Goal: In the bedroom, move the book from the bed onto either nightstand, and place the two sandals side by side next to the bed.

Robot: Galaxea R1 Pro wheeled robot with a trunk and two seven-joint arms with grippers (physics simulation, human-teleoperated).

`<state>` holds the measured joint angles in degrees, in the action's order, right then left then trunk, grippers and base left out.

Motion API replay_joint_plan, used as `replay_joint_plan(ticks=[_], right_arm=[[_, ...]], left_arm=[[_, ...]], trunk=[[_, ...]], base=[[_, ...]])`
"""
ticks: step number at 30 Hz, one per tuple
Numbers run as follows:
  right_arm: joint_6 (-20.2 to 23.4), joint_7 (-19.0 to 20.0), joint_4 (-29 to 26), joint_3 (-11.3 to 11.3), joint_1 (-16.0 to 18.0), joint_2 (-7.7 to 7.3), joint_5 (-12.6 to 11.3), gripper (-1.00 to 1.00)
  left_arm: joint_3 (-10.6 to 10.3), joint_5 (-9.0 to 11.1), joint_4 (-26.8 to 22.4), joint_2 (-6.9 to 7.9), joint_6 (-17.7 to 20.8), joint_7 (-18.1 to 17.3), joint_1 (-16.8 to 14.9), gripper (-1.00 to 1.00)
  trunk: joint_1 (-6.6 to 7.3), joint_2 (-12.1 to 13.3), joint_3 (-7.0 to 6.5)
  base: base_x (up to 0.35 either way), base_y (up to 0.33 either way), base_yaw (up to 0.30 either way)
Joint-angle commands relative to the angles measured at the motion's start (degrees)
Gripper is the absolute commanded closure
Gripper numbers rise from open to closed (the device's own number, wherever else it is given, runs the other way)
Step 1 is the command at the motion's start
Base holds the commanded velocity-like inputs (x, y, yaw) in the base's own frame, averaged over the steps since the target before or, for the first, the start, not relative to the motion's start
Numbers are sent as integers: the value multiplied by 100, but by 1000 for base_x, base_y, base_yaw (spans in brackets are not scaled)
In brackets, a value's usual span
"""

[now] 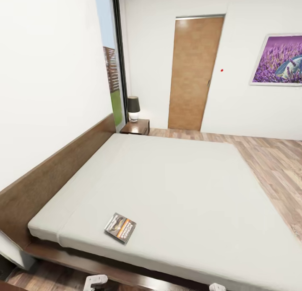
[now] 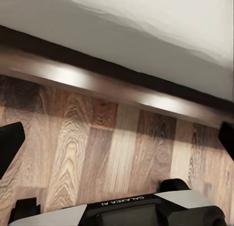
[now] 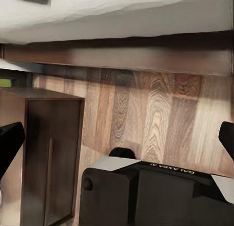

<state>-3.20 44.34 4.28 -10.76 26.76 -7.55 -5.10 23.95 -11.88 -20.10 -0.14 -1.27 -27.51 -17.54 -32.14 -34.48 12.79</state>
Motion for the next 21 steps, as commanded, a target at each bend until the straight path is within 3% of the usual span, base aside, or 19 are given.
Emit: replay_joint_plan(ticks=[1, 13, 21], right_arm=[[-32, 21, 31, 21, 13, -1, -53, -100], [-32, 21, 32, 22, 13, -1, -52, -100], [-32, 14, 31, 21, 13, -1, -53, -100]], left_arm=[[48, -60, -3, -3, -13, -35, -4, -100], [48, -60, -3, -3, -8, -38, -4, -100], [48, -60, -3, -3, -14, -44, -4, -100]], trunk=[[21, 33, -10], [284, 515, -225], [284, 515, -225]], base=[[0, 0, -284], [0, 0, -284], [0, 0, -126]])
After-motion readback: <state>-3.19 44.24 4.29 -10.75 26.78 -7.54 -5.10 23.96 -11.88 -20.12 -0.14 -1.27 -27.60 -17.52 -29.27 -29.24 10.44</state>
